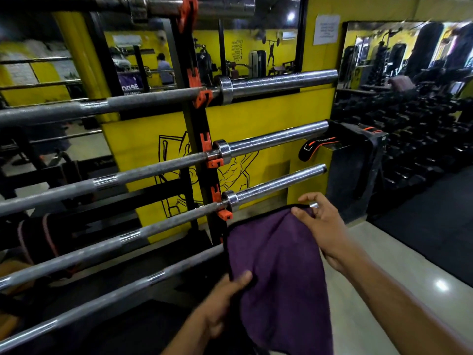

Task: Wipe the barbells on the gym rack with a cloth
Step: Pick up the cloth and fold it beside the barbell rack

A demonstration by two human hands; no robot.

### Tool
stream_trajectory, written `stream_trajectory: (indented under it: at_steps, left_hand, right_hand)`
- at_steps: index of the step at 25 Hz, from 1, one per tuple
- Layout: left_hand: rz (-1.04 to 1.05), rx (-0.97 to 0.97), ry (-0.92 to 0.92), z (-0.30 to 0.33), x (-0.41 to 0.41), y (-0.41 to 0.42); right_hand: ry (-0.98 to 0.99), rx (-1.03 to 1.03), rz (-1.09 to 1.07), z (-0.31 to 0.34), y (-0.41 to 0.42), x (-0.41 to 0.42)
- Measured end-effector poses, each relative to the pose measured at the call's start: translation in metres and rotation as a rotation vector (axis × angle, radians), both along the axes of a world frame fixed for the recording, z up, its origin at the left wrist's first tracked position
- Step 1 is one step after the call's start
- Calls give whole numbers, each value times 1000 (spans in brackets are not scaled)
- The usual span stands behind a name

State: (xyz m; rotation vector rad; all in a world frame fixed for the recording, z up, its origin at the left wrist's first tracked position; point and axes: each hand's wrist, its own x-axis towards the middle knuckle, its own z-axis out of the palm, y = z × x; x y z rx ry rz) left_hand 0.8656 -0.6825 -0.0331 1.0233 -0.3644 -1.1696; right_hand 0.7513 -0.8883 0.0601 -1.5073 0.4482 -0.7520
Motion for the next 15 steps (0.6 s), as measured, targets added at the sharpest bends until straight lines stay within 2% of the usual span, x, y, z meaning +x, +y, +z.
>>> stream_trajectory:
  at_steps: [2, 3, 5, 6, 8, 10, 13, 15]
  left_hand:
    - [82, 121, 63, -15, -29, -9]
    - [135, 157, 70, -20, -35, -15]
    - [214, 233, 31, -28, -31, -23]
    - [219, 281, 8, -33, -26, -23]
    - [156, 346, -12, -39, -12, -15]
    - [38, 379, -39, -38, 1, -2]
    - [-105, 346, -153, -17, 29, 2]
    - [-92, 288, -309, 12, 46, -7]
  right_hand:
    - [59, 171, -62, -33, -9, 1]
    - [121, 320, -45, -55, -13, -6]
    - [367, 672, 159, -107, -2, -34]
    - [469, 782, 280, -133, 12, -50]
    - [428, 911, 351, -162, 35, -65]
    - [330, 907, 242, -167, 38, -62]
    - [287, 604, 162, -135, 32, -50]
    - [190, 418, 168, -104, 20, -40]
